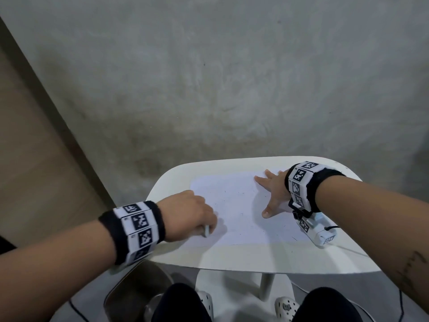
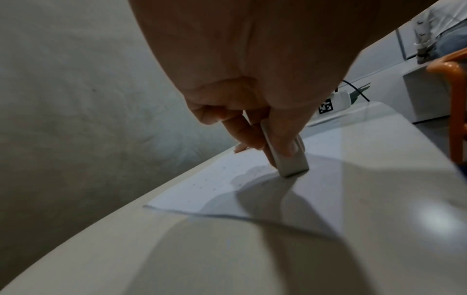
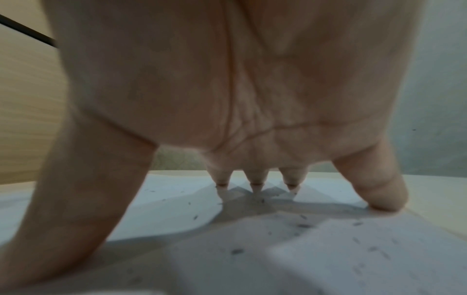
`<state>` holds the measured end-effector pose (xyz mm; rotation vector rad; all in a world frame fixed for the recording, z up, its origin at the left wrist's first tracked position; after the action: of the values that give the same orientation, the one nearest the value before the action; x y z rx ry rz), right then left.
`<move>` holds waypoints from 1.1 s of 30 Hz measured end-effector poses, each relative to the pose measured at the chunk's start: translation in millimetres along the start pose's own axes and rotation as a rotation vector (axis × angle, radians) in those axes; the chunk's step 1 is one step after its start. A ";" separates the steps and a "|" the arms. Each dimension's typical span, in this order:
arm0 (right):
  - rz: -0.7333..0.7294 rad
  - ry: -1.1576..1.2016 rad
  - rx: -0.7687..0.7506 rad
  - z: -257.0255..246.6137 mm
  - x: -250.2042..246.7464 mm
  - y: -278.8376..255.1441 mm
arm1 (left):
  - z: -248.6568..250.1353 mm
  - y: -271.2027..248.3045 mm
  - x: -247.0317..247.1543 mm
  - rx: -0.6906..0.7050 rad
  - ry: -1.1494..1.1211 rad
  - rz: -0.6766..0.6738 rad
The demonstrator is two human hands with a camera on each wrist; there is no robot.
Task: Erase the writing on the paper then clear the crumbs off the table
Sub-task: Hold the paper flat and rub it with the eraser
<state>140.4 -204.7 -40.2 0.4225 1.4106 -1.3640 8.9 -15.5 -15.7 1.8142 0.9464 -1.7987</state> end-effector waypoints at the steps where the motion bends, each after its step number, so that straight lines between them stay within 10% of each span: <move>1: 0.001 -0.001 0.000 -0.2 -0.1 -0.4 | -2.0 -6.1 2.0 -0.022 -0.005 -0.027; 10: -0.042 -0.030 0.034 -2.8 -1.8 -3.6 | 35.6 69.9 -26.8 -0.002 0.134 0.024; 21: -0.007 0.006 0.001 -1.7 -1.4 -4.3 | -6.6 -11.8 2.7 -0.045 0.043 -0.104; 33: -0.026 0.012 0.004 -1.4 -2.5 -3.0 | 20.9 34.3 -8.1 0.049 0.034 0.066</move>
<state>138.2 -203.2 -37.0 0.4169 1.4273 -1.3874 19.2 -55.2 -15.2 1.8886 0.8517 -1.7707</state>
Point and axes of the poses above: each hand's wrist, its own y-axis towards the middle knuckle, its own x-axis out of the palm, z = x × y, the point moved 5 cm from there along y, towards the middle knuckle, and after that the axes turned 3 degrees about x, right-handed, at the moved point
